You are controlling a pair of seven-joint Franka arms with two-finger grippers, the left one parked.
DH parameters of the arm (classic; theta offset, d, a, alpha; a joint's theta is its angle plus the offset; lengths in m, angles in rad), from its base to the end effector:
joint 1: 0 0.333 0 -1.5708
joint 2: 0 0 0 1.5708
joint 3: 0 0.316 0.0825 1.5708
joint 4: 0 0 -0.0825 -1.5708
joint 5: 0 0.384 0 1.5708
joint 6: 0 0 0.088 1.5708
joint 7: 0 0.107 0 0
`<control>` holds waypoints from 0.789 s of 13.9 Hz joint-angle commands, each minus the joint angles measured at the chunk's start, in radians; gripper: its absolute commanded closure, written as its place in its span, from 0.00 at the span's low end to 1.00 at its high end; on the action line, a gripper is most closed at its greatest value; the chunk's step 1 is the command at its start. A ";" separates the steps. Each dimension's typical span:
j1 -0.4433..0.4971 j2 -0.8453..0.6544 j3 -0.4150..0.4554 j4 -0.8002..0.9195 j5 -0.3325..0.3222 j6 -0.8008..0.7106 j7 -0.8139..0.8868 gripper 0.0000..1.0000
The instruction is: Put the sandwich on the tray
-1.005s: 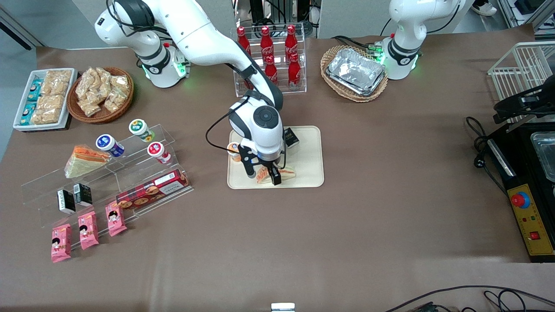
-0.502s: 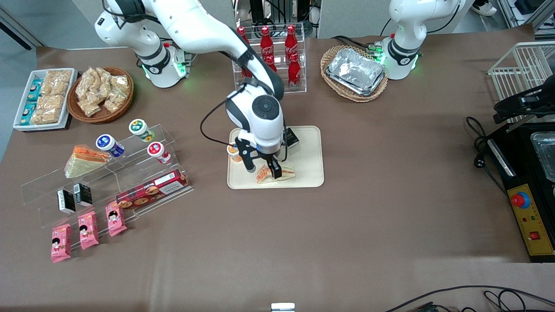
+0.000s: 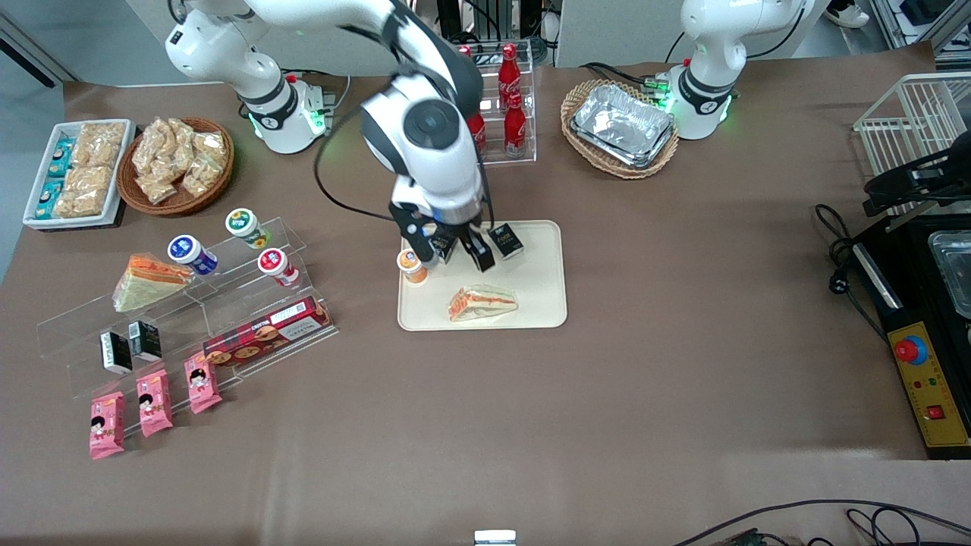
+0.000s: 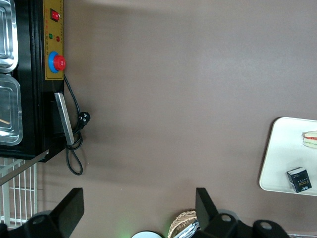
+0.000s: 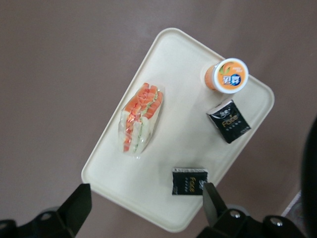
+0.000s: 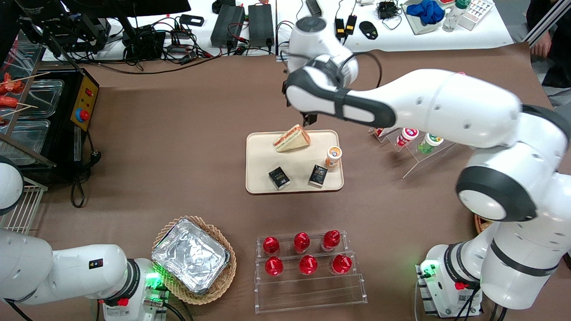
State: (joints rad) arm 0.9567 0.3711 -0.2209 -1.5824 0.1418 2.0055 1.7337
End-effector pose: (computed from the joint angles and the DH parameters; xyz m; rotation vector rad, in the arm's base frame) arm 0.4798 0.4699 0.4335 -2.6632 1.5190 0.0430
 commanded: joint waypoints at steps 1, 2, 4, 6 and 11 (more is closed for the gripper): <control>-0.022 -0.115 -0.006 -0.011 0.021 -0.101 -0.181 0.00; -0.042 -0.138 -0.006 -0.004 0.015 -0.138 -0.256 0.00; -0.068 -0.179 -0.008 0.010 -0.004 -0.218 -0.426 0.00; -0.157 -0.218 0.008 0.010 -0.065 -0.279 -0.617 0.00; -0.352 -0.316 0.041 0.009 -0.106 -0.427 -0.983 0.00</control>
State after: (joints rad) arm 0.7102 0.1184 -0.2235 -1.5701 0.0772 1.6575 0.9108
